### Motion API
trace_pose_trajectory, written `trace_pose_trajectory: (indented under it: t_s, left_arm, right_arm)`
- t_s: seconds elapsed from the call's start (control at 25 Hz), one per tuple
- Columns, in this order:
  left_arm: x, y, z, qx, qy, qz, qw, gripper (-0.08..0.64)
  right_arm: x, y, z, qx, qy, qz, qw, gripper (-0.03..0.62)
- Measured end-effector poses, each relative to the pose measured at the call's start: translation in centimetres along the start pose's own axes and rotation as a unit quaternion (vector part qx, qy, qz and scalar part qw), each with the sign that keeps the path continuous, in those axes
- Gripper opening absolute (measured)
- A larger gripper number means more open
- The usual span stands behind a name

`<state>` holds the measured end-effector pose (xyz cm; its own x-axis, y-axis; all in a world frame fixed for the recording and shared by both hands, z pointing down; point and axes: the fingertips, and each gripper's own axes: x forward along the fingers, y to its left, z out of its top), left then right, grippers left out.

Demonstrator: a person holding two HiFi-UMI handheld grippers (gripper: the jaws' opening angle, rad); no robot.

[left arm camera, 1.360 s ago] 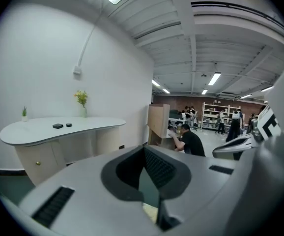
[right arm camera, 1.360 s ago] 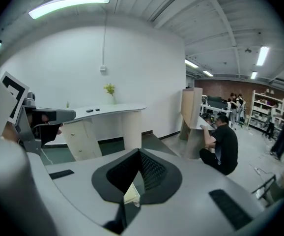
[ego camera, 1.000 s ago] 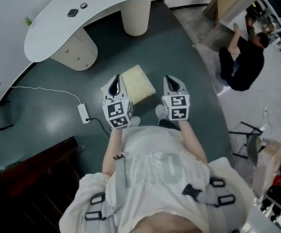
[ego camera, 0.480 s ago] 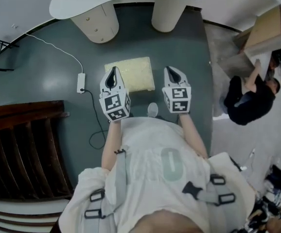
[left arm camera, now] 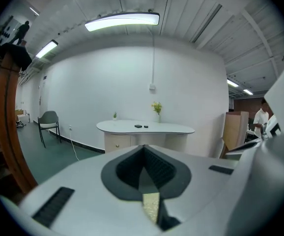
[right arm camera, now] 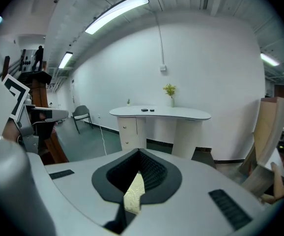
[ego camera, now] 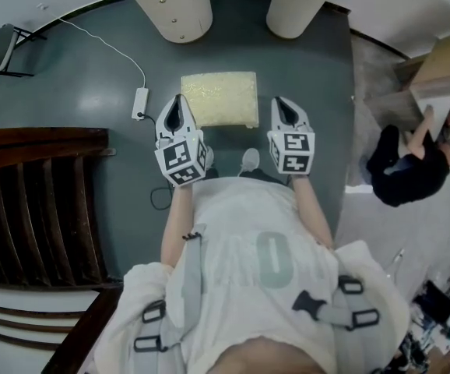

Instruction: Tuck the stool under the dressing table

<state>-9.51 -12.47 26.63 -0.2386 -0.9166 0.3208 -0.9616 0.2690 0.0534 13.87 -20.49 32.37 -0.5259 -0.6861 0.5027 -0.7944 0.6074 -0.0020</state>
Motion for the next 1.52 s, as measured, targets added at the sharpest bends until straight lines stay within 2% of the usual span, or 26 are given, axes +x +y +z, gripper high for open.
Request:
trace_pose_trajectory:
  t_s: [0.2,0.4,0.64,0.76,0.8,0.84,0.92,0.96,1.0,1.08,1.32,1.52]
  left_arm:
    - [-0.3,1.2,-0.2,0.012,0.003,-0.006,0.9999,0.003]
    - [-0.2,2.4,-0.5,0.004,-0.003,-0.014,0.9999,0.003]
    - [0.0,2.8,0.1,-0.005,-0.023,-0.035,0.9991,0.005]
    - [0.0,2.7,0.7,-0.003,-0.032,-0.053,0.9981,0.008]
    - [0.1,2.7,0.7,-0.005,-0.03,-0.061,0.9976,0.04]
    - [0.3,2.6,0.6,-0.009,-0.028,-0.069,0.9972,0.112]
    - [0.6,2.8,0.2,-0.018,-0.023,-0.073,0.9969,0.219]
    - [0.7,3.1,0.0,-0.021,-0.02,-0.069,0.9972,0.258]
    - [0.9,3.4,-0.2,-0.022,-0.016,-0.064,0.9976,0.284]
    - [1.1,3.8,-0.7,-0.022,-0.008,-0.06,0.9979,0.299]
    - [1.8,4.8,-1.6,-0.015,0.008,-0.048,0.9987,0.301]
    - [2.0,4.9,-2.7,-0.02,0.025,-0.054,0.998,0.301]
  right_arm:
    - [0.0,1.1,-0.6,0.012,0.002,-0.008,1.0,0.003]
    - [-0.4,2.4,-0.4,0.02,-0.012,-0.014,1.0,0.003]
    - [-0.4,2.6,-0.3,0.025,-0.019,-0.018,0.999,0.003]
    - [-0.1,2.9,0.0,0.022,-0.017,-0.006,1.0,0.005]
    - [-0.1,3.1,0.1,0.024,-0.018,0.0,1.0,0.007]
    - [0.0,3.3,0.1,0.026,-0.021,0.005,0.999,0.044]
    - [0.3,3.3,0.4,0.032,-0.04,0.001,0.999,0.233]
    - [0.6,3.2,0.6,0.036,-0.051,-0.006,0.998,0.304]
    - [0.8,3.1,0.7,0.04,-0.057,-0.01,0.998,0.341]
    - [1.3,3.2,0.6,0.043,-0.054,-0.011,0.998,0.36]
    - [2.1,3.7,0.7,0.012,-0.038,-0.012,0.999,0.365]
    - [2.9,4.1,-0.5,0.059,-0.006,0.007,0.998,0.364]
